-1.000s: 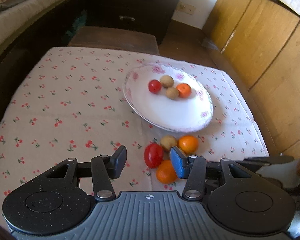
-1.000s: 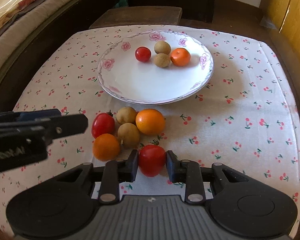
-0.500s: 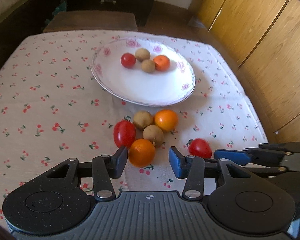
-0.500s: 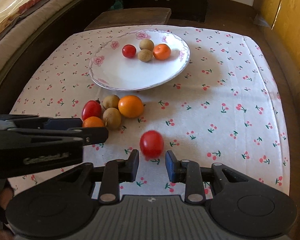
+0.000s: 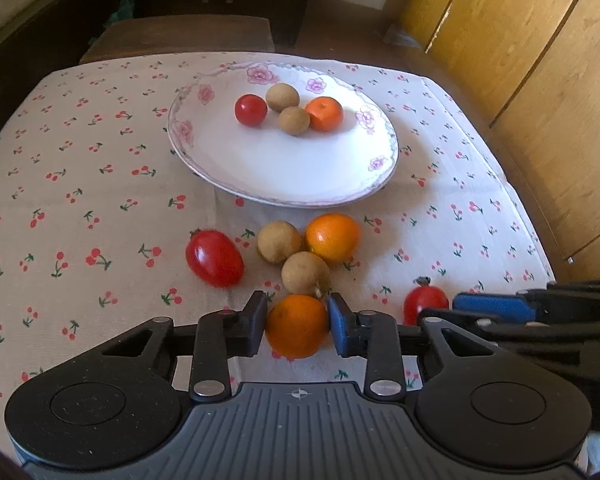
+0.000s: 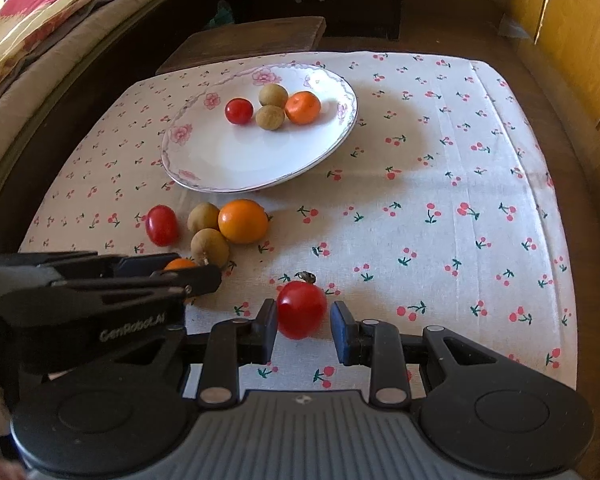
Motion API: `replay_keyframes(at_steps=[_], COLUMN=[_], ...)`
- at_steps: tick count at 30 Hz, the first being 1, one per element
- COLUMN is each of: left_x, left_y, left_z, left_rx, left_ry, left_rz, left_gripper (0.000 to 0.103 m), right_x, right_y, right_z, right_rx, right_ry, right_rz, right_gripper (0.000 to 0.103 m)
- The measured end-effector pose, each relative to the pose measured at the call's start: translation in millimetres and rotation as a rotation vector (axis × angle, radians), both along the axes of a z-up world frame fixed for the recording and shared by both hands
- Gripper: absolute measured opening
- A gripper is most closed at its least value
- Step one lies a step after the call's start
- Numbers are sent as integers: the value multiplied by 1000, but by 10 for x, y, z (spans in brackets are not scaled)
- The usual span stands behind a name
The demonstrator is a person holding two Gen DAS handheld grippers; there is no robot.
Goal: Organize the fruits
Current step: 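Grasp a red tomato with the right tool while the left tool grasps a mandarin, then carry the tomato and mandarin over the white bowl and open both tools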
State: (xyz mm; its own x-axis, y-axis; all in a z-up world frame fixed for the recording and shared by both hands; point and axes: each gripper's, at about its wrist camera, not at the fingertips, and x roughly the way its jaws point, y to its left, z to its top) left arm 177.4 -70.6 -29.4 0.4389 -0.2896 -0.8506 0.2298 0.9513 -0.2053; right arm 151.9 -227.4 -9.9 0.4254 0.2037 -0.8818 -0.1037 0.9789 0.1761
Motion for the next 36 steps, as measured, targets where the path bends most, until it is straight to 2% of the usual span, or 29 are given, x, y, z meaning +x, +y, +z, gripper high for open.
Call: replay_keyframes(at_steps=[8,15,19,26,30,32,36], left_x=[-174,-206,-196,-211,-227,-236,-256], left_y=[105,78,41,51,24,5,15], left_z=[93,13,17,-9,-22,-19,-17], left_rx=[1,-4,4,5,32,42,44], left_ry=[-17,9,-8,5,-8,-10,-10], left_rz=[-7,-12,-21,-20,-25,-37,-42], left_gripper=[41,43,53,57,51,42,41], right_x=[42,79,101,117,97,81,41], right_y=[47,74,68,84,136,145,129], right_z=[-28,-128,-132,-135,-131,-126,-83], right_rx=[2,-32,-35,-52,-86,-96,-99], right_ry=[15,31,29,19,10,4,-9], right_rz=[-10,-11,-13,-9,13,18,26], right_gripper=[32,33,33,33,32,32,32])
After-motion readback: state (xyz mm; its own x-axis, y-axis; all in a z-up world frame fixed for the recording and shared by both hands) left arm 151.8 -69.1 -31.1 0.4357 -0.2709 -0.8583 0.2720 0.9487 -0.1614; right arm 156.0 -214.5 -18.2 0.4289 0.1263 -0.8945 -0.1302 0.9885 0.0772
